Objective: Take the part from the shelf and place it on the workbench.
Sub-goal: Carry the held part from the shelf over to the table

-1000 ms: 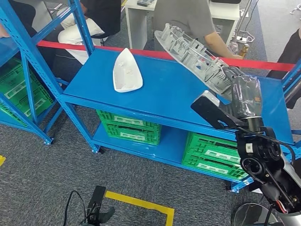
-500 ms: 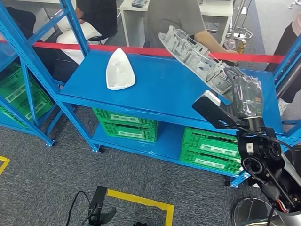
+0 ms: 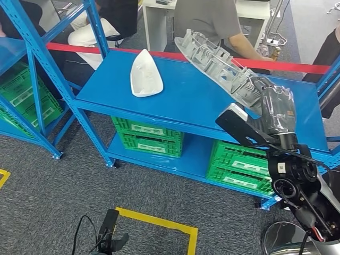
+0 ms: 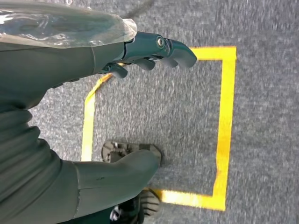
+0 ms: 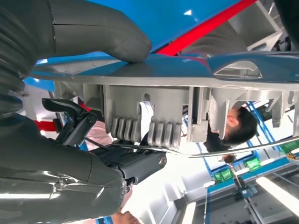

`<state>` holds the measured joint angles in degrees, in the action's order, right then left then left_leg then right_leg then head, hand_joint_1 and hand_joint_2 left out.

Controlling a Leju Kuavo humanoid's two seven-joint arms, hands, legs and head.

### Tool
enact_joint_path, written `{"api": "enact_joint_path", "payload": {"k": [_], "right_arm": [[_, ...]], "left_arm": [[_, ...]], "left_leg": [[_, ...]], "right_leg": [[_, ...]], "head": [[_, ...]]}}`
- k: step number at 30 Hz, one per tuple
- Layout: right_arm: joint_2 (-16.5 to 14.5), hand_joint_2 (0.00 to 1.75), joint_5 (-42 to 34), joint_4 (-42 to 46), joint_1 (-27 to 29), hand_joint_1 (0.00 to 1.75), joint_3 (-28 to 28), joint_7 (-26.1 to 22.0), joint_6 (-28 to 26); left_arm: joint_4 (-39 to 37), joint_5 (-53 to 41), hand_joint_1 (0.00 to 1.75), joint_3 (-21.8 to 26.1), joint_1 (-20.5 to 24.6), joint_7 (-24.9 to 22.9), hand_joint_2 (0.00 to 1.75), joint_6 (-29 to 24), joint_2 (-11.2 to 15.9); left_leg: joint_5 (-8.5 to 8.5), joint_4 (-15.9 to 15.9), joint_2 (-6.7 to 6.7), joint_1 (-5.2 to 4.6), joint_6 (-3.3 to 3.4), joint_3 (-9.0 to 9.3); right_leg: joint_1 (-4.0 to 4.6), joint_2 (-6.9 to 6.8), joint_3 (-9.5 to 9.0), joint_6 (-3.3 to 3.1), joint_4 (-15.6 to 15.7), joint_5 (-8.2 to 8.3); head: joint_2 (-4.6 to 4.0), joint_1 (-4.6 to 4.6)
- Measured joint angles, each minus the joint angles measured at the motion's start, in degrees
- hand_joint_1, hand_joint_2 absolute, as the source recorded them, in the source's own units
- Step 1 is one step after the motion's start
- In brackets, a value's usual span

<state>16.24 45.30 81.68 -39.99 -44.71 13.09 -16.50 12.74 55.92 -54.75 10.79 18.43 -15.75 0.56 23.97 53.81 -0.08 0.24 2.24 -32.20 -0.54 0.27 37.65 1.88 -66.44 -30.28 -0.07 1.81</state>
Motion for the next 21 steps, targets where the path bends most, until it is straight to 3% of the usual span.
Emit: {"api": "enact_joint_path", "payload": {"k": [1,2,3,5,7,8,12,14,16,17,18,19,21], "right_arm": [[0.0,1.75,0.0,0.0,0.1,1.75,0.0,0.0,0.0],[0.0,1.75,0.0,0.0,0.1,1.75,0.0,0.0,0.0],[0.0,1.75,-0.1,0.0,0.2,1.75,-0.1,0.0,0.0],[0.0,1.75,-0.1,0.0,0.3,1.75,-0.1,-0.1,0.0],[0.0,1.75,-0.3,0.0,0.2,1.75,0.0,-0.1,0.0],[0.0,1.75,-0.3,0.1,0.3,1.75,0.0,-0.1,0.1],[0.1,1.75,-0.6,0.4,0.3,1.75,0.0,-0.1,0.5],[0.1,1.75,-0.7,0.5,0.3,1.75,0.0,-0.1,0.6],[0.1,1.75,-0.7,0.5,0.3,1.75,0.0,-0.1,0.7],[0.1,1.75,-0.7,0.5,0.4,1.75,-0.1,-0.1,0.8],[0.1,1.75,-0.7,0.5,0.4,1.75,-0.1,-0.1,0.8],[0.1,1.75,-0.7,0.6,0.4,1.75,-0.1,-0.2,0.9],[0.1,1.75,-0.7,0.6,0.4,1.75,-0.1,-0.2,1.0]], "left_arm": [[0.0,0.0,0.00,0.0,0.0,0.0,1.75,0.0,0.0],[0.0,0.0,0.00,0.0,-0.1,0.0,1.75,0.0,0.0],[0.0,0.0,0.00,0.0,-0.1,0.0,1.75,-0.1,0.0],[0.0,-0.2,0.00,0.0,-0.2,0.1,1.75,-0.1,-0.1],[0.0,-0.5,0.00,0.0,-0.1,0.2,1.75,-0.2,-0.1],[0.0,-0.6,0.00,0.0,-0.1,0.2,1.75,-0.2,-0.1],[0.0,-0.8,0.00,0.0,-0.2,0.2,1.75,-0.2,0.0],[0.0,-0.8,0.00,0.0,-0.1,0.2,1.75,-0.2,0.1],[0.0,-0.8,0.00,0.0,-0.2,0.2,1.75,-0.2,0.0],[0.0,-0.8,0.00,0.0,-0.3,0.2,1.75,-0.2,0.0],[0.0,-0.8,0.00,0.0,-0.4,0.2,1.75,-0.2,0.0],[0.0,-0.8,0.00,0.0,-0.4,0.2,1.75,-0.2,0.0],[0.0,-0.7,0.00,0.0,-0.4,0.2,1.75,-0.3,0.1]], "left_leg": [[-0.07,0.0,0.00,-0.03,0.07,-0.14],[-0.12,0.1,0.00,-0.04,0.10,-0.24],[-0.14,0.2,-0.02,-0.04,0.10,-0.30],[-0.10,0.5,-0.11,-0.03,0.01,-0.33],[-0.07,1.0,-0.20,-0.24,-0.37,-0.66],[-0.14,1.2,-0.22,-0.32,-0.65,-0.93],[0.23,2.1,-0.24,-0.36,-1.83,-1.82],[3.25,7.1,-0.22,-0.12,-2.54,-4.07],[6.76,14.9,-0.19,0.14,-3.16,-7.73],[7.41,17.4,-0.19,0.25,-3.35,-8.92],[6.98,17.9,-0.15,0.34,-3.45,-9.11],[5.54,15.9,0.00,0.40,-3.45,-8.14],[1.78,7.7,1.62,0.34,-3.21,-4.14]], "right_leg": [[-0.02,0.00,1.41,0.11,-3.8,-1.62],[-0.02,-0.01,2.09,0.20,-6.1,-2.24],[-0.03,-0.02,1.71,0.22,-6.1,-1.71],[-0.04,-0.07,-2.10,0.01,0.5,1.83],[0.14,-0.09,-5.85,-0.34,8.0,4.20],[0.25,-0.06,-6.58,-0.51,9.8,4.49],[0.04,-0.14,-6.43,-1.58,10.9,4.88],[-0.28,-0.59,-6.33,-2.10,11.2,5.26],[-0.32,-1.14,-6.05,-2.28,11.2,5.38],[-0.32,-1.45,-5.97,-2.31,11.2,5.40],[-0.34,-1.79,-5.93,-2.31,11.2,5.41],[-0.35,-2.16,-5.95,-2.28,11.2,5.39],[-0.26,-2.95,-6.06,-2.08,11.1,5.30]], "head": [[0.00,-0.06],[0.00,-0.08],[0.00,-0.12],[0.00,-0.21],[-0.01,-0.28],[-0.01,-0.26],[0.00,-0.20],[0.00,0.10],[0.00,0.40],[0.00,0.47],[0.00,0.55],[0.00,0.64],[0.00,0.85]]}}
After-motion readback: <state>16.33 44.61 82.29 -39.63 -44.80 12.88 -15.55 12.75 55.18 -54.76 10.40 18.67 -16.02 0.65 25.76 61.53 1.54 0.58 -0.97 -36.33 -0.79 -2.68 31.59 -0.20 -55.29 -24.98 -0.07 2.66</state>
